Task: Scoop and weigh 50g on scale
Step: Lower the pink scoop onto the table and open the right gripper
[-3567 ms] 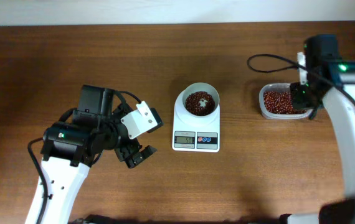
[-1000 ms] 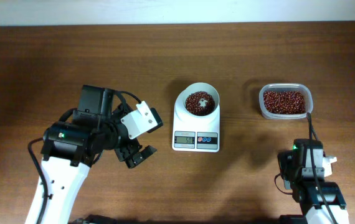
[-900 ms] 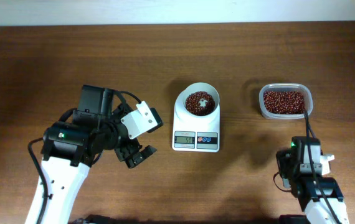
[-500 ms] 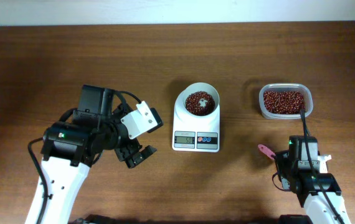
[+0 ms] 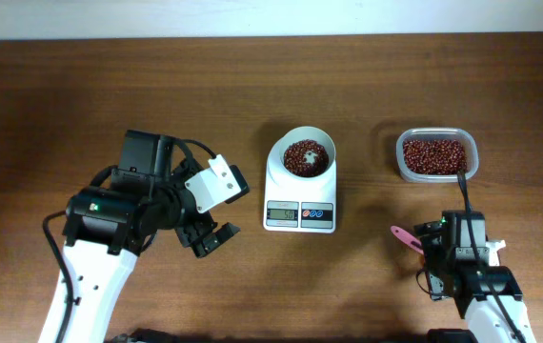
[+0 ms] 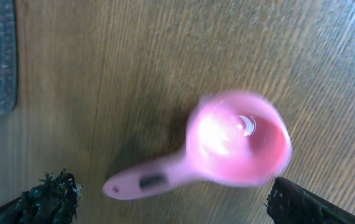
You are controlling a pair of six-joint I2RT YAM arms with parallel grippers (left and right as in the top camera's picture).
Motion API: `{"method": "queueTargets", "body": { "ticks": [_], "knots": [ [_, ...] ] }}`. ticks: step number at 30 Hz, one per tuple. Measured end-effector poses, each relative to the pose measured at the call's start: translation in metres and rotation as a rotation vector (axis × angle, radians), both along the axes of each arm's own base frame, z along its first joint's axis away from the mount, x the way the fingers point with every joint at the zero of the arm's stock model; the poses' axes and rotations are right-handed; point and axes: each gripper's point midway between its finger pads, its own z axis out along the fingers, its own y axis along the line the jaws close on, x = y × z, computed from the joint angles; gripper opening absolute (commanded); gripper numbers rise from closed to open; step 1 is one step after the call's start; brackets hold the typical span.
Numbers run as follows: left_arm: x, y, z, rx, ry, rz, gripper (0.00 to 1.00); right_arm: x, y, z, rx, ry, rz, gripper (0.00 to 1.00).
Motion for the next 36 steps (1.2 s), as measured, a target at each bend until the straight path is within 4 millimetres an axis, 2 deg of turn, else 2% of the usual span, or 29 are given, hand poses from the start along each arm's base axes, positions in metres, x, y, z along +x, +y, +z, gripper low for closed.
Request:
{"method": "queueTargets", "body": {
  "ticks": [4, 12, 16, 23, 36],
  "knots": [
    [0.000, 0.000, 0.000, 0.000, 0.000, 0.000, 0.99, 0.006, 0.005, 0.015, 0.025, -0.083, 0.013, 0.99],
    [0.000, 0.000, 0.000, 0.000, 0.000, 0.000, 0.99, 0.016, 0.007, 0.065, 0.028, -0.341, 0.023, 0.99],
    [0.000, 0.000, 0.000, 0.000, 0.000, 0.000, 0.99, 0.017, 0.007, 0.081, 0.026, -0.422, 0.025, 0.99],
    [0.000, 0.000, 0.000, 0.000, 0.000, 0.000, 0.99, 0.025, 0.012, 0.094, 0.048, -0.490, 0.045, 0.99],
    [0.000, 0.000, 0.000, 0.000, 0.000, 0.000, 0.99, 0.025, 0.013, 0.093, 0.054, -0.490, 0.049, 0.99]
  ]
}}
